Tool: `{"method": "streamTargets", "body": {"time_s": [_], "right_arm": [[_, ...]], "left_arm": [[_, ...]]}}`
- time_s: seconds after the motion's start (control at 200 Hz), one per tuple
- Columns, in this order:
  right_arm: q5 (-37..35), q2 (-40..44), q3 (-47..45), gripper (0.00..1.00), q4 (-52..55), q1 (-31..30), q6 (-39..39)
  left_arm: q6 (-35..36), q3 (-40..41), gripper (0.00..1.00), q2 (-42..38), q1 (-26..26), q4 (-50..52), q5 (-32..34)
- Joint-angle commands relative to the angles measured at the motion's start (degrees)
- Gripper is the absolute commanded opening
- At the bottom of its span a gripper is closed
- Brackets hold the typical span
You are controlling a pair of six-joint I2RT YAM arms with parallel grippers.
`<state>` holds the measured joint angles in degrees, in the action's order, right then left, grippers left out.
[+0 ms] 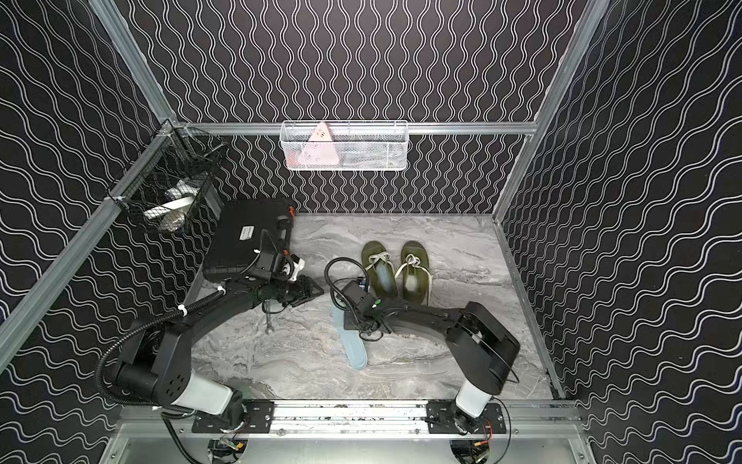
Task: Insert the insole into the shoe
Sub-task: Pick up the insole from the center of the board.
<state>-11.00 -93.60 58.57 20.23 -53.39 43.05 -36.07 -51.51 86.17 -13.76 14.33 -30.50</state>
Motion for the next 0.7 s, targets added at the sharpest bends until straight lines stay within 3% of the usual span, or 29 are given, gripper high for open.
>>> {"method": "streamTargets", "body": {"time_s": [0.0,0.205,0.36,0.515,0.69], "right_arm": [[-7.65,5.34,-1.68,0.00,2.66,0.75,0.84],[-9.35,17.14,-6.29,0.00,6.81,8.21,-2.43],[-6.75,25.57,-10.54,0.00,6.55,16.98,-6.73],[-2.24,28.06,-9.93,0.00,8.57,23.79,-10.41],[4.28,29.09,-9.86,0.00,7.63,28.86,-11.54]], "left_arm": [[-0.07,-3.07,0.47,0.64,-2.78,0.38,2.54],[-7.29,-3.45,0.46,3.24,-10.97,-9.52,2.22],[-16.83,-3.34,0.45,8.09,-17.35,-24.72,-0.44],[-19.09,-5.32,0.46,12.12,-21.71,-29.32,3.25],[-26.22,-5.95,0.45,17.39,-22.75,-43.69,-1.26]]}}
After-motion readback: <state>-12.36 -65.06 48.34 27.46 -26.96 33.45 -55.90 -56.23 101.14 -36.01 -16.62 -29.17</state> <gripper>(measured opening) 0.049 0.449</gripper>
